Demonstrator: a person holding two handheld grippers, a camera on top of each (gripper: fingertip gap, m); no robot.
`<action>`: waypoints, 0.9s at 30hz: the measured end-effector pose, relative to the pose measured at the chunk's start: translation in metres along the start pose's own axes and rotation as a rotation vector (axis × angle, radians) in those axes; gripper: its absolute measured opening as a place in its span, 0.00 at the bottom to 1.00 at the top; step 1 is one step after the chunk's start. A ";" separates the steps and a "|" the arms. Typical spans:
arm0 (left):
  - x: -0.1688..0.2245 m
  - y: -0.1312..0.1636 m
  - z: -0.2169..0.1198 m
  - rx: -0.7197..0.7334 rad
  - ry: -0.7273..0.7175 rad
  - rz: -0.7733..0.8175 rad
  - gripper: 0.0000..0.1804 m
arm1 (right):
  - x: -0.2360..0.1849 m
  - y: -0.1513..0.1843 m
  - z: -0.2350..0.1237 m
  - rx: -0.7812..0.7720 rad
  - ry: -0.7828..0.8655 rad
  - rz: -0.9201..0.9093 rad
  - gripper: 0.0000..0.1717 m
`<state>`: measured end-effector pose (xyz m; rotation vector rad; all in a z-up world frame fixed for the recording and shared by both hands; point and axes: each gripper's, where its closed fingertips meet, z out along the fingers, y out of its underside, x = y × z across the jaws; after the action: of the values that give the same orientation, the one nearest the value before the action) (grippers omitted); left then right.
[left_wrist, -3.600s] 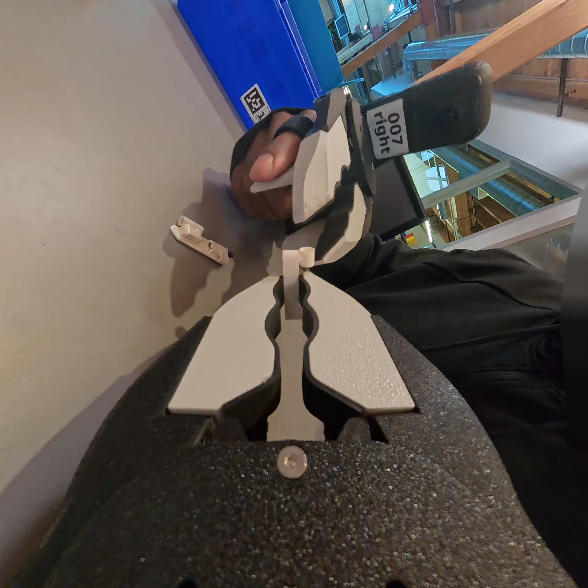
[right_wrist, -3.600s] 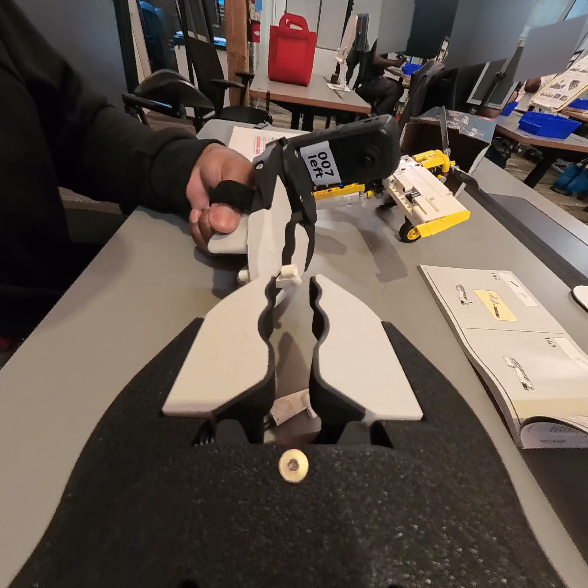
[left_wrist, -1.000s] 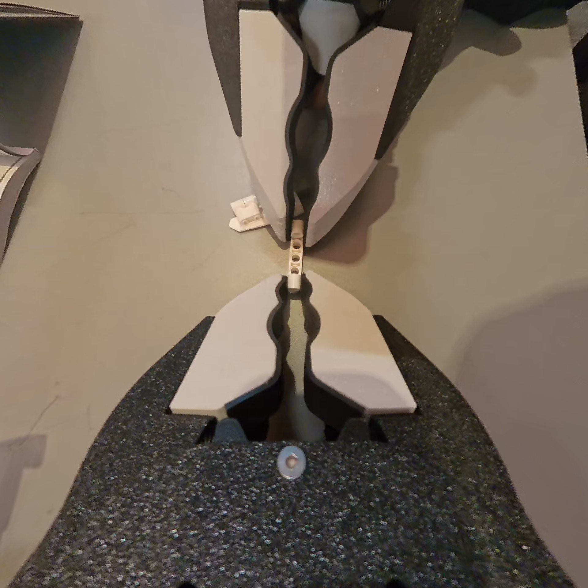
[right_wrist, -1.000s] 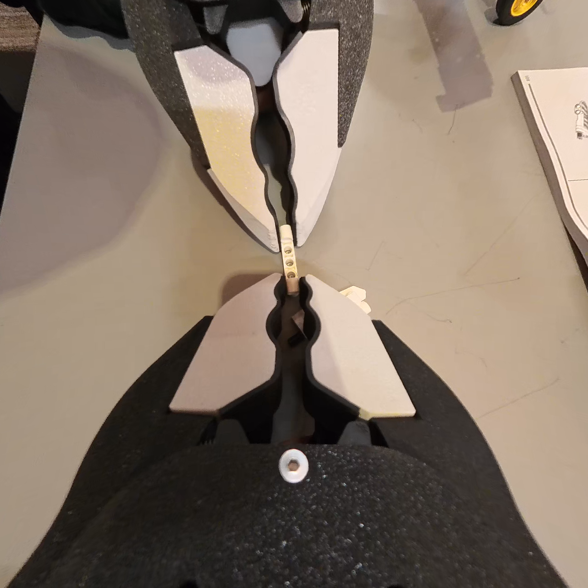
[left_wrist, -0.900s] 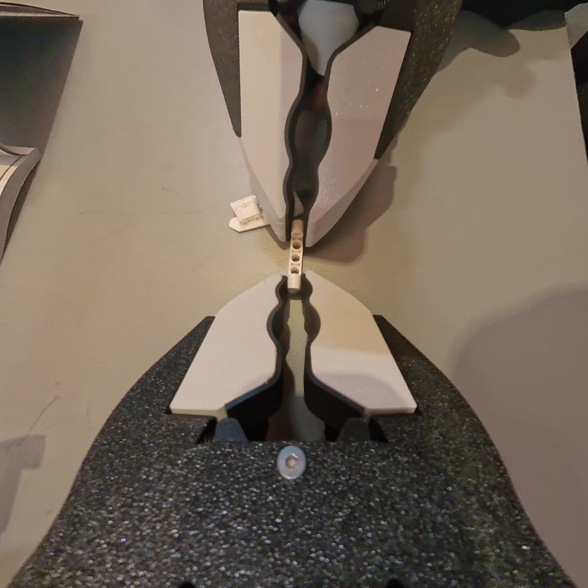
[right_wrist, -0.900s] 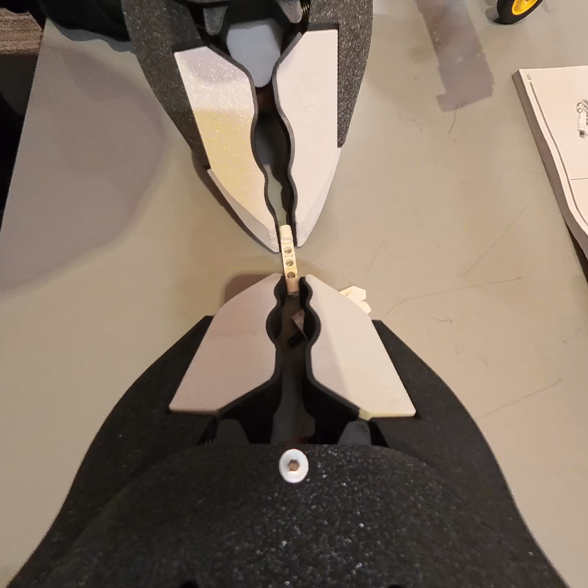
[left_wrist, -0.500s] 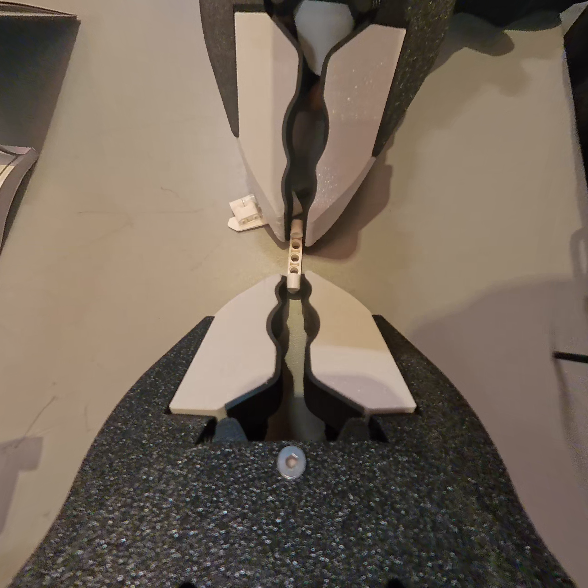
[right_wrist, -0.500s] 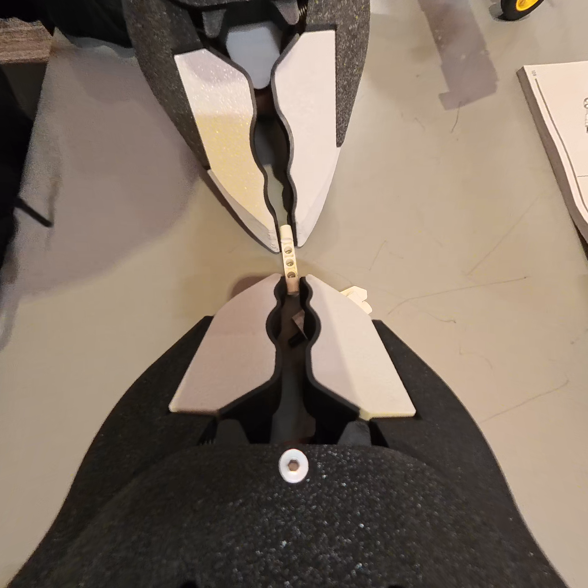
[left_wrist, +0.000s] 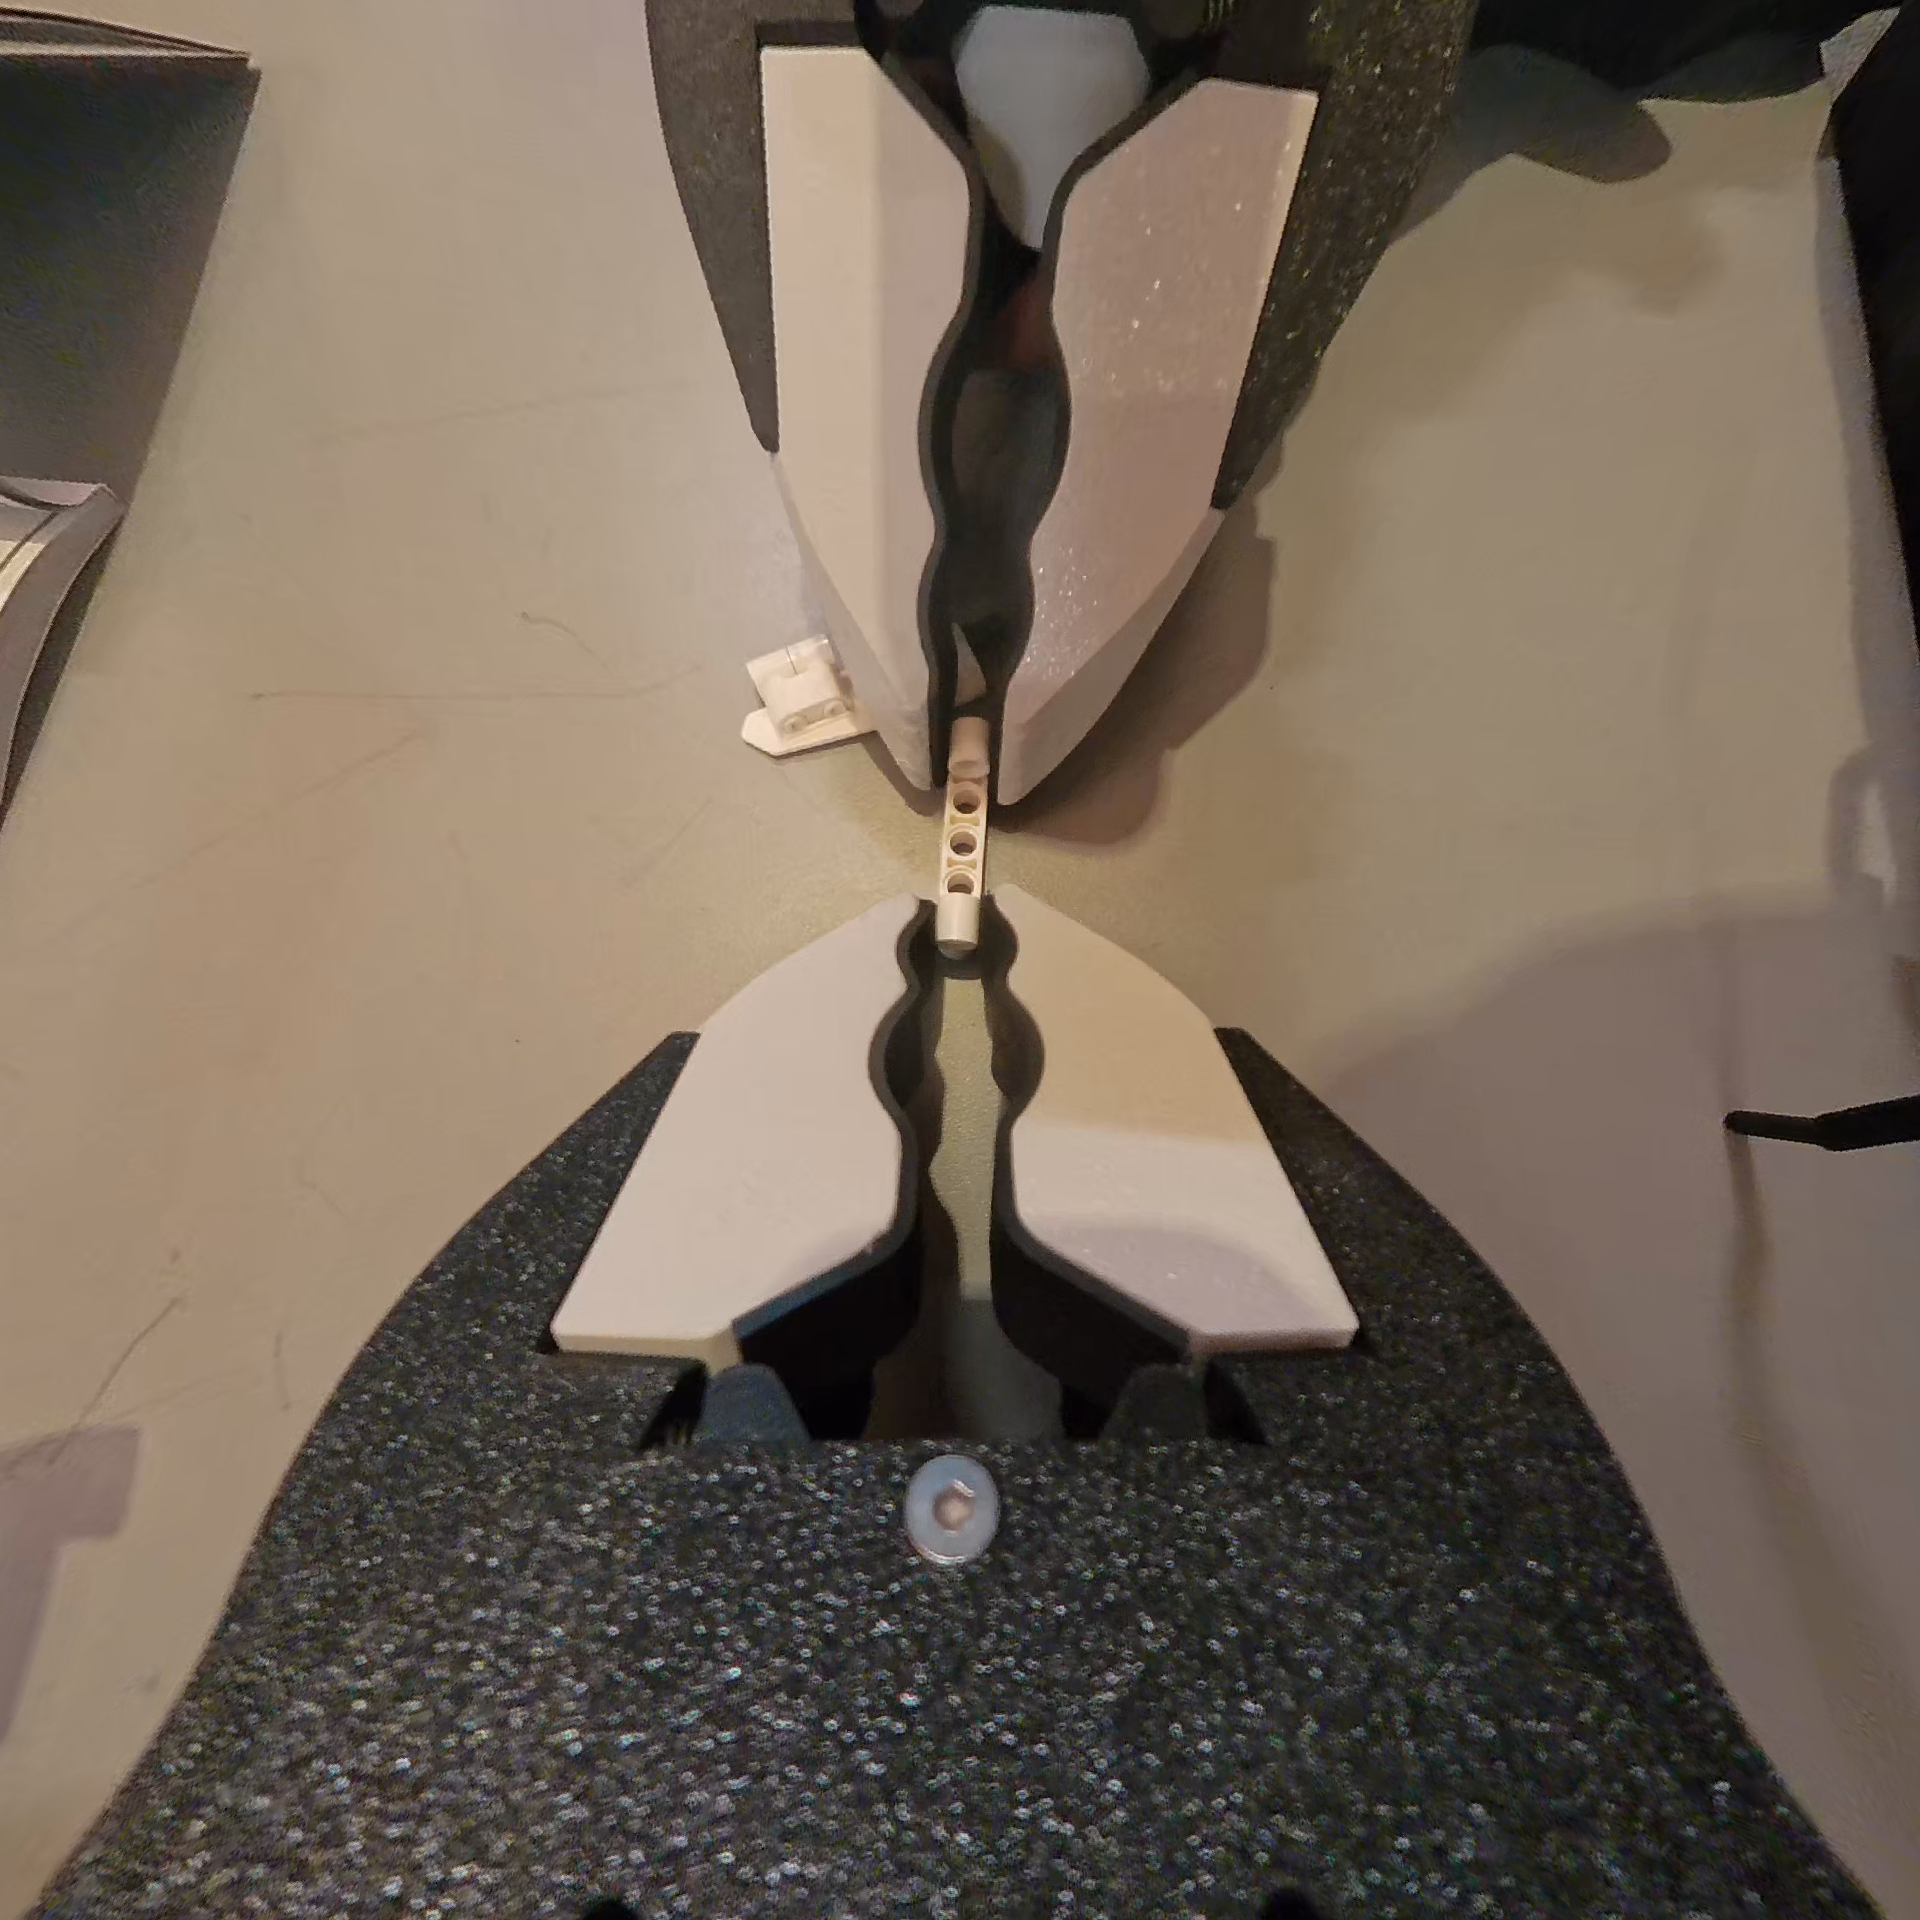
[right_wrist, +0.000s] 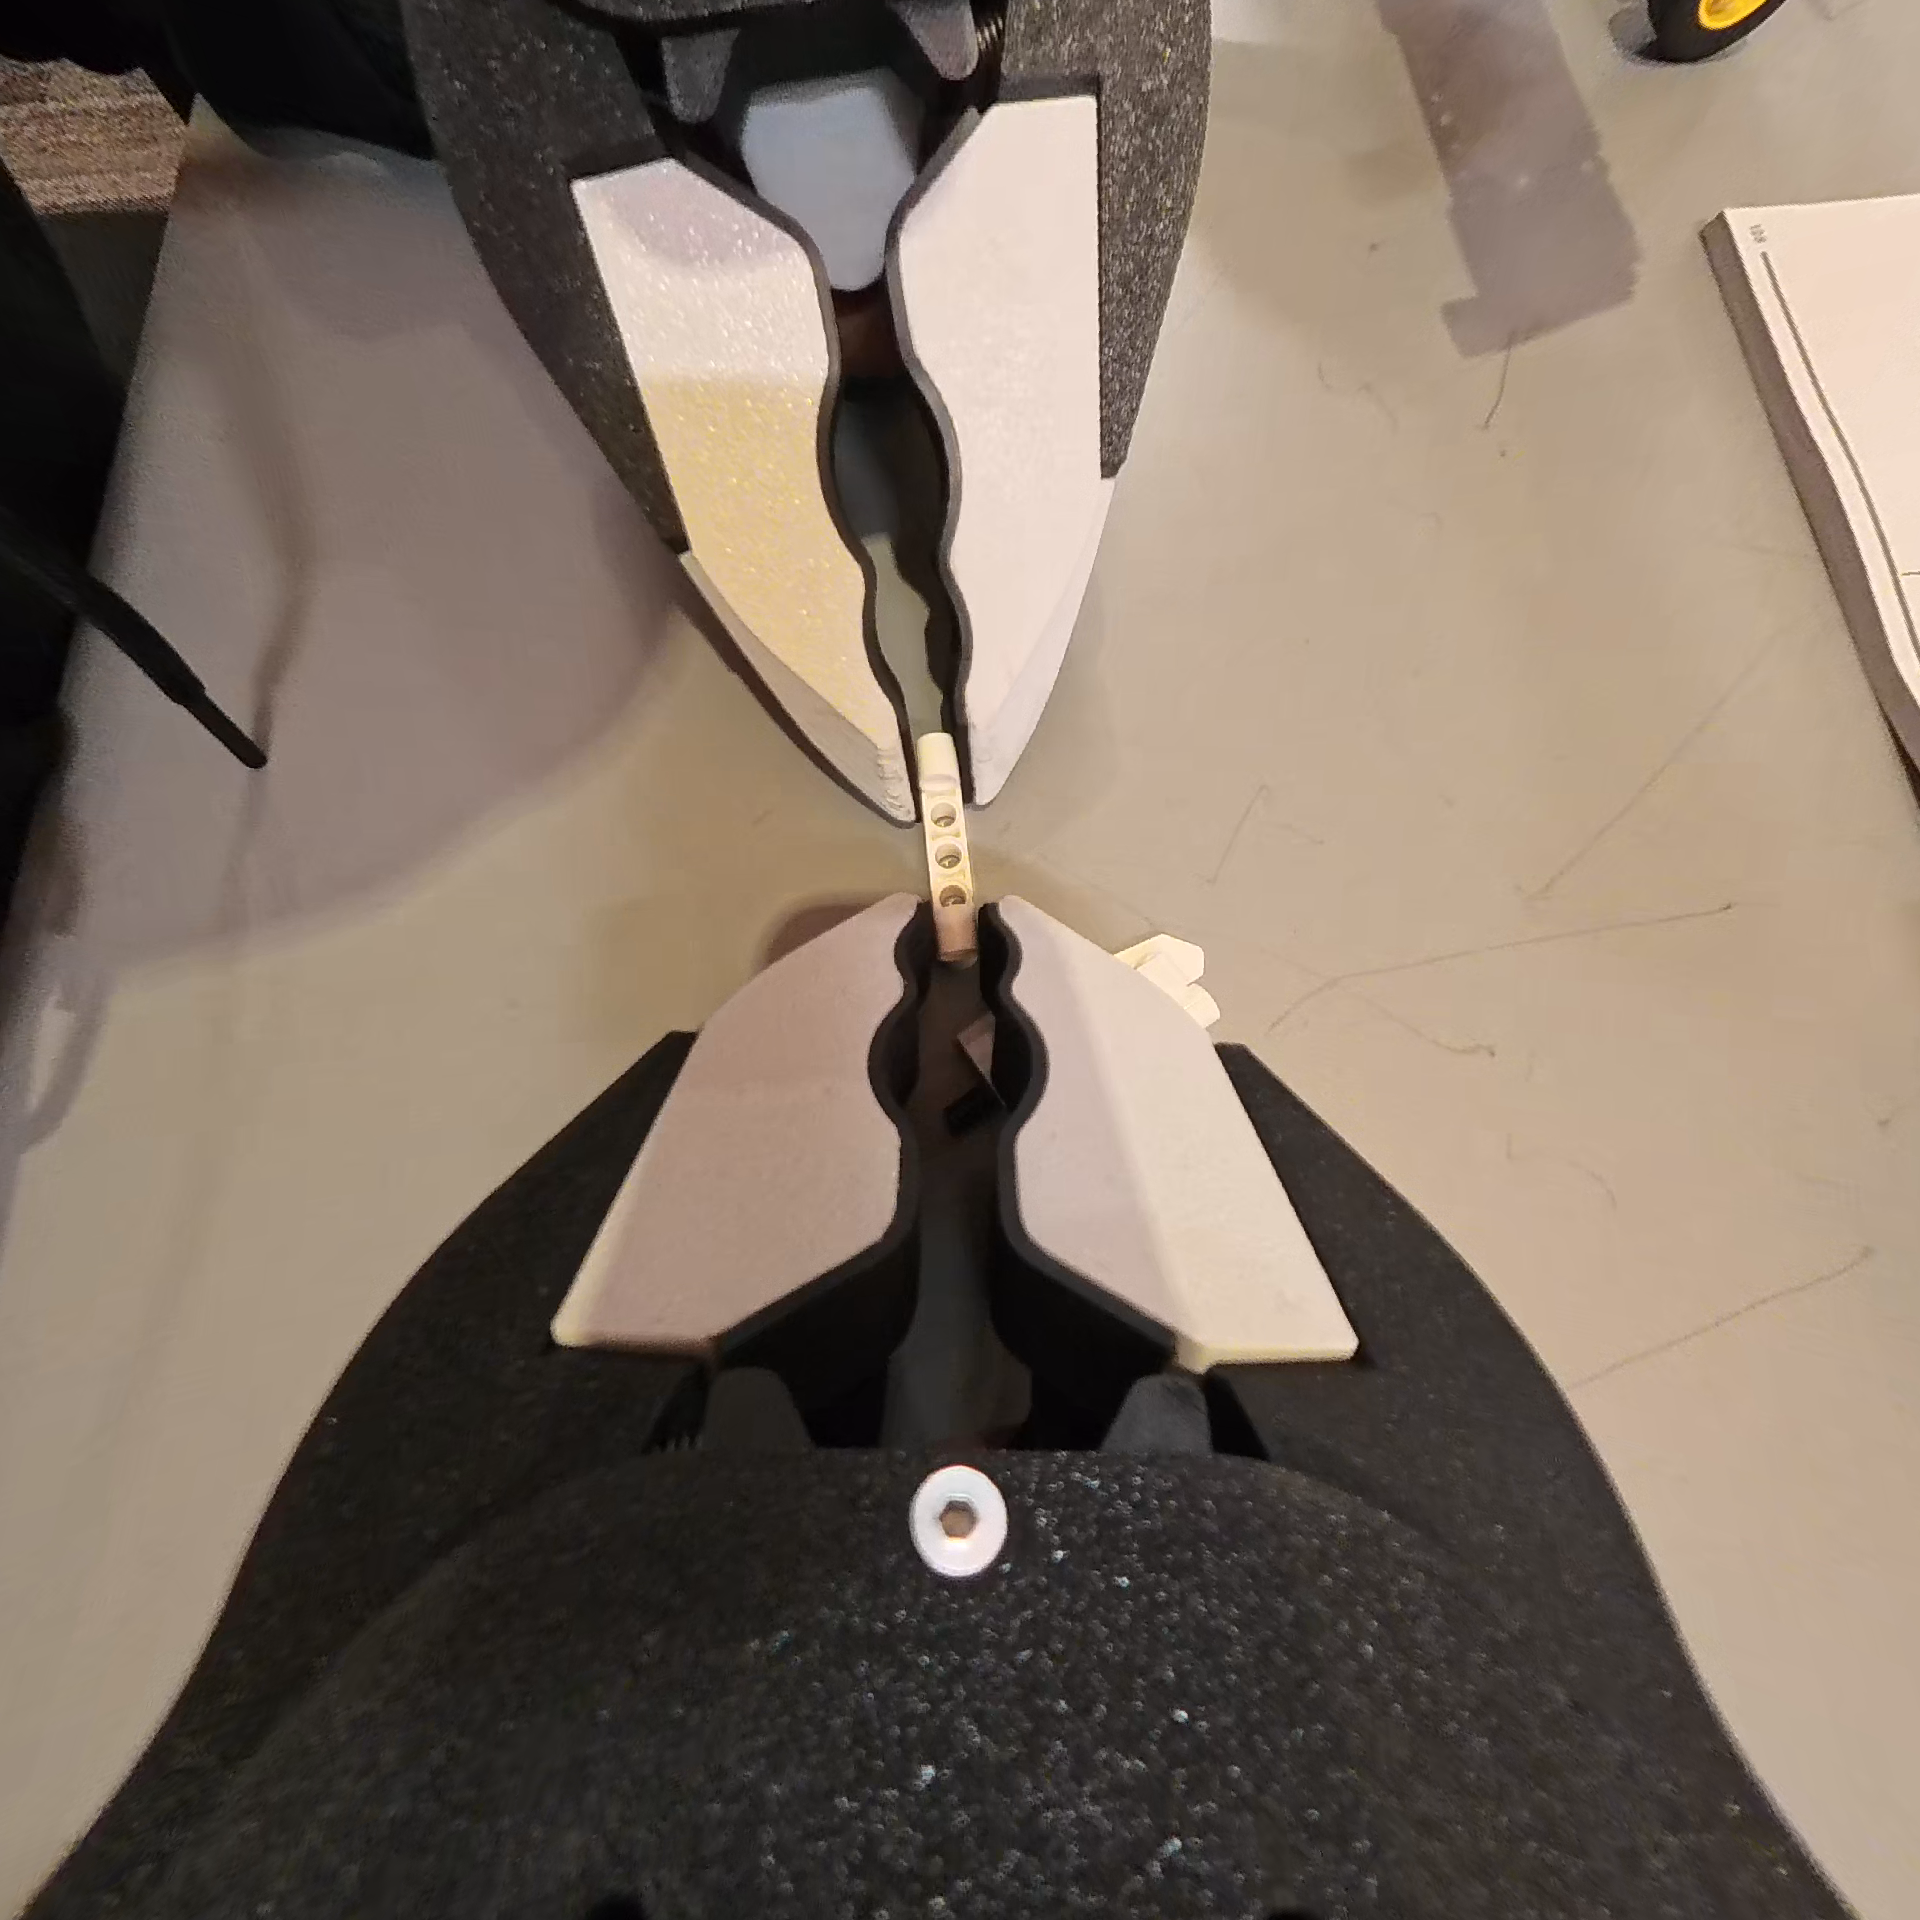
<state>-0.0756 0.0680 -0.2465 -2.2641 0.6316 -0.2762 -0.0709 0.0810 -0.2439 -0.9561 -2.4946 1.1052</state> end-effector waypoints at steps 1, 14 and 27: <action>0.000 0.000 0.000 0.000 0.000 0.000 0.04 | 0.000 0.000 0.000 0.000 0.000 0.000 0.05; 0.000 0.001 -0.001 0.001 -0.003 -0.003 0.04 | -0.001 -0.025 -0.022 0.191 -0.095 0.072 0.14; -0.001 0.001 -0.001 0.001 -0.006 -0.006 0.04 | 0.168 -0.019 -0.076 0.040 0.912 -0.194 0.20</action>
<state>-0.0768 0.0671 -0.2465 -2.2654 0.6211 -0.2733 -0.1715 0.2252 -0.1846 -0.9009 -1.7502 0.4753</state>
